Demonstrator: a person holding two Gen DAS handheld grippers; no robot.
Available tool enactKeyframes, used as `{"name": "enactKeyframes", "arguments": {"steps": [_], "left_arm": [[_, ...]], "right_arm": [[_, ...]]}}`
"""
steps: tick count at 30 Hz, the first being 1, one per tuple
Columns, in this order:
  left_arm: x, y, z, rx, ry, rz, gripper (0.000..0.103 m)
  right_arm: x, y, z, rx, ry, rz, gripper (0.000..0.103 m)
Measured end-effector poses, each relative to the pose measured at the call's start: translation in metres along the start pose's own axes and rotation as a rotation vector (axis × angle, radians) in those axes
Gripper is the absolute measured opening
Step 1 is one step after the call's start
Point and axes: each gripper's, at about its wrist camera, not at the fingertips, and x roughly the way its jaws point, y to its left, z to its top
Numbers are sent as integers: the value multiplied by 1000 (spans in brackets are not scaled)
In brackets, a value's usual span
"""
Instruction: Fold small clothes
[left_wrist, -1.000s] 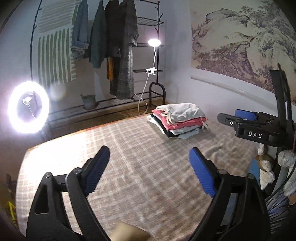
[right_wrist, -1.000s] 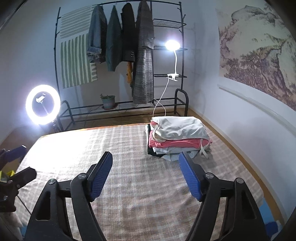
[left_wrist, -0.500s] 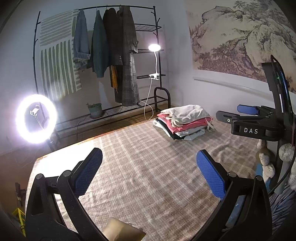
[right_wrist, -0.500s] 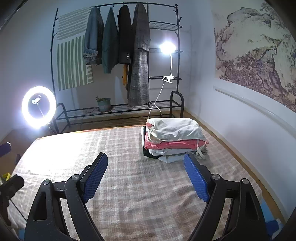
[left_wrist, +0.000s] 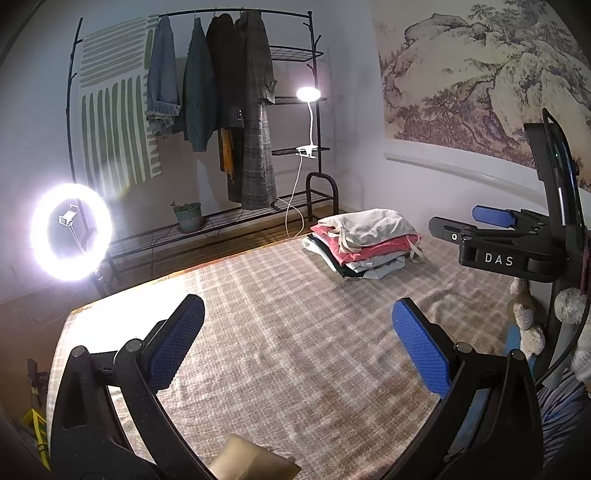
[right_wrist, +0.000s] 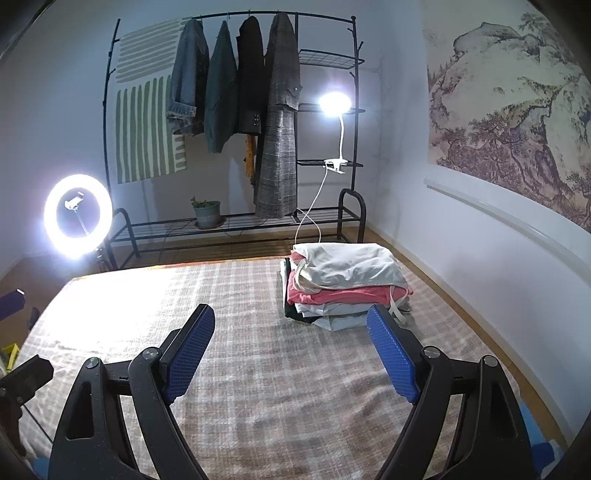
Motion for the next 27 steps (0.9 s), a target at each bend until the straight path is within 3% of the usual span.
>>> {"name": "enactKeyframes", "arguments": {"steps": [27], "left_arm": [[-2,-2,1,-5,1,-2,103]], "right_arm": [[-2,7,0,-25,-4,0,85]]}}
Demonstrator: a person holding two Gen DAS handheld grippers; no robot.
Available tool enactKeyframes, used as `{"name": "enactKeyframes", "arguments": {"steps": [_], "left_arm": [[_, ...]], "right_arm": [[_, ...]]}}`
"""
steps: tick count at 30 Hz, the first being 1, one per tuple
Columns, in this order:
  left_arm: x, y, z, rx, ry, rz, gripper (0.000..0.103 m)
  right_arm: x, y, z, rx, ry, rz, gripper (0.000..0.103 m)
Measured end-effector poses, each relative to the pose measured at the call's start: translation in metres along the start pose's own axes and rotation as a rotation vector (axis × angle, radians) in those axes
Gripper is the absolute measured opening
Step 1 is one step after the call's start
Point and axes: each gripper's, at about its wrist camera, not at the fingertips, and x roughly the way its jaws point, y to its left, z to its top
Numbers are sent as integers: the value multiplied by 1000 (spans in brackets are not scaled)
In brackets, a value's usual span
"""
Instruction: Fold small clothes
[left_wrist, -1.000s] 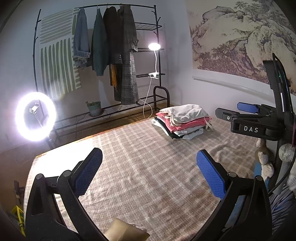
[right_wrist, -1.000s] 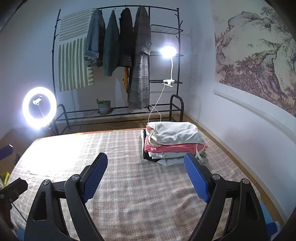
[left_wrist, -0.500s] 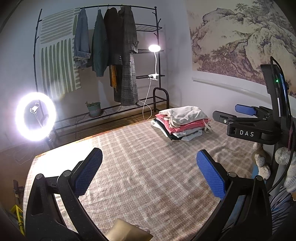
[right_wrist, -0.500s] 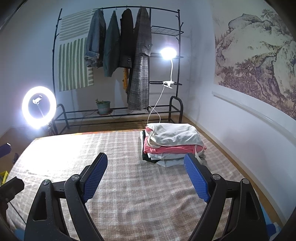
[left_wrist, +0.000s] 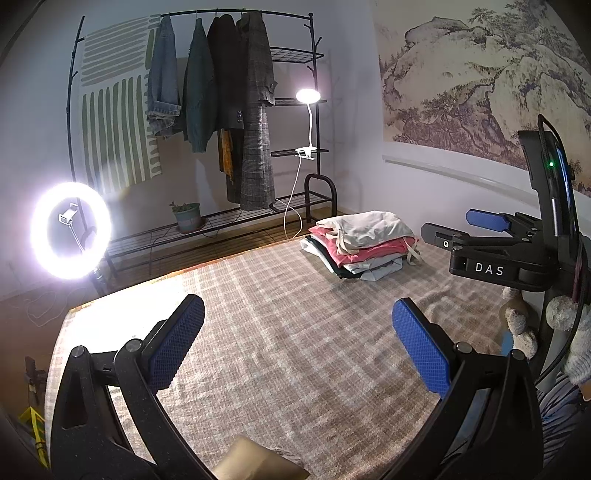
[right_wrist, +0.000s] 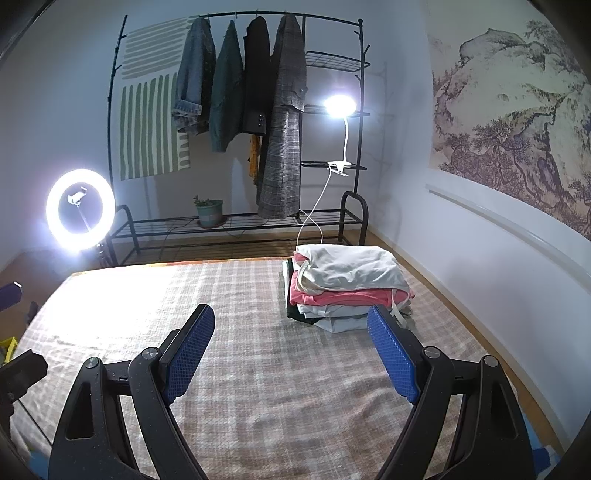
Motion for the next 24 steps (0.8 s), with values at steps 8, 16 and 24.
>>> {"name": "enactKeyframes", "arguments": {"steps": [8,16,24], "left_arm": [[1,-1,0,-2,3,1,103],[-4,-6,0,-7,4,3,103],[-6,-13,-2,-14,0,15,103]], "right_arm": [[-1,1,0,1,-1,-1,85],[0,3,-1,-4,0,1,85],[3,2,-2,-9,4,13,85]]}}
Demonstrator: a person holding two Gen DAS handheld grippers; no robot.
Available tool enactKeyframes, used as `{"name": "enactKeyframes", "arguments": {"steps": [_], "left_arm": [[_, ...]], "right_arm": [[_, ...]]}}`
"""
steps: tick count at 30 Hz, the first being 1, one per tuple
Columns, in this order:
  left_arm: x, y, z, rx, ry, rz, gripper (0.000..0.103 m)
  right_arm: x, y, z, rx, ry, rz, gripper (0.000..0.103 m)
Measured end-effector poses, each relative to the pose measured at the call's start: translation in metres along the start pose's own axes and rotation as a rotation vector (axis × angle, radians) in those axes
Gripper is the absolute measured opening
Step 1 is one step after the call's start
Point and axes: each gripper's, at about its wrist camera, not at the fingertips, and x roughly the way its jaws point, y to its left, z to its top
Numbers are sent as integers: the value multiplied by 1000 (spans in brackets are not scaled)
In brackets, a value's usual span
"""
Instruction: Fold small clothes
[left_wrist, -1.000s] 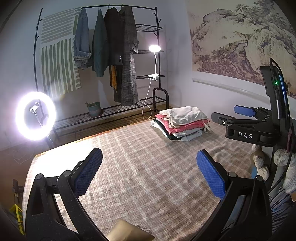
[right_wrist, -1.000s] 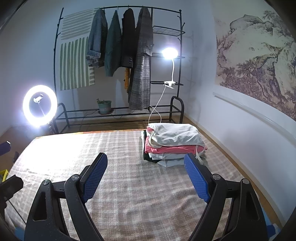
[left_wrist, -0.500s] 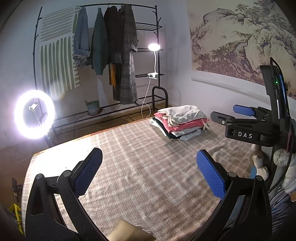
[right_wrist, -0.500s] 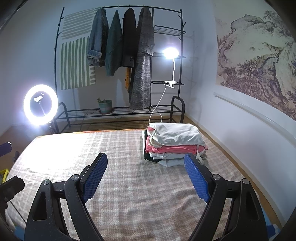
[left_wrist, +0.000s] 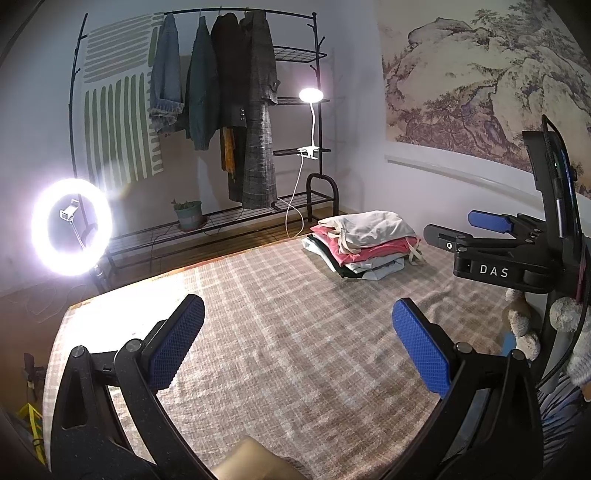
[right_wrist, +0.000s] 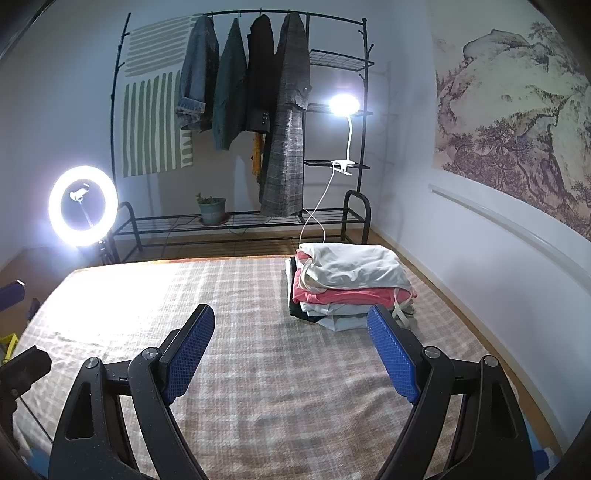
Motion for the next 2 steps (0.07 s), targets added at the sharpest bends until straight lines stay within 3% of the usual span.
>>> {"name": "enactKeyframes", "arguments": {"steps": [2], "left_arm": [[0,2,0,-3,2,-4,103]], "right_arm": [[1,-1,0,3,3,4,85]]}}
